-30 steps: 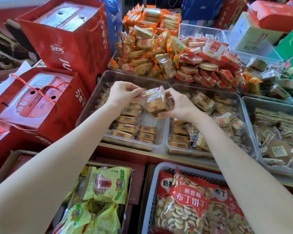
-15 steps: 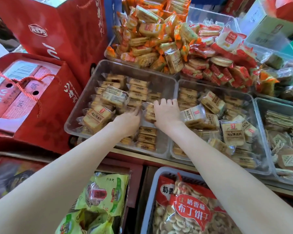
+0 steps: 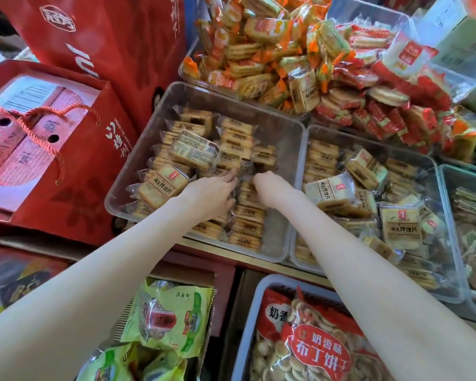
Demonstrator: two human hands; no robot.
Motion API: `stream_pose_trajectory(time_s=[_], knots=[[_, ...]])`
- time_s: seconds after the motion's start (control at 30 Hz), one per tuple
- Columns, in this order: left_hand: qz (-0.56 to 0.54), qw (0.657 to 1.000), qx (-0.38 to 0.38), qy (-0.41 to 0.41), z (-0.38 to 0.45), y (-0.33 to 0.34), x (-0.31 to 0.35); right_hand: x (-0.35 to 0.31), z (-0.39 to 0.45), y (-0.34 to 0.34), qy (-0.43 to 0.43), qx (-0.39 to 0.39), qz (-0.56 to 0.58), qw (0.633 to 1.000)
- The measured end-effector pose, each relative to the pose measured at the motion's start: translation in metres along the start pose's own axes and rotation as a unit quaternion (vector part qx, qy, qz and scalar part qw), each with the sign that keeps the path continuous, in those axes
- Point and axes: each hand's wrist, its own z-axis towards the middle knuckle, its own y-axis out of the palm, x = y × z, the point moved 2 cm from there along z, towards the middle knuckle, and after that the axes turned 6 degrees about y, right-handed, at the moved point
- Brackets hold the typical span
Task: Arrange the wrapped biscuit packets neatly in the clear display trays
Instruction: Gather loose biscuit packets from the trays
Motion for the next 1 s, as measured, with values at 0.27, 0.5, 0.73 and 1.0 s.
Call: stream_pose_trajectory(time_s=[0.27,0.5,0.73,1.0], knots=[[0.037,0.997,0.067,-0.004,0.0,-0.021,0.01,0.007,0.006,-0.009,0.06,0.064,0.103,0.991],[0.112,0.991,0.063,-0.038,0.023,-0.03,0.005,-0.001,0.024,-0.01,0.086,0.057,0.629,0.771],[0.076,0.995,-0.01,-0.058,0.03,-0.027,-0.01,0.01,0.036,-0.011,0.078,0.116,0.505,0.852],[0.057,0.996,-0.022,-0.07,0.03,-0.029,-0.013,0.014,0.063,-0.015,0.097,0.116,0.021,0.988]])
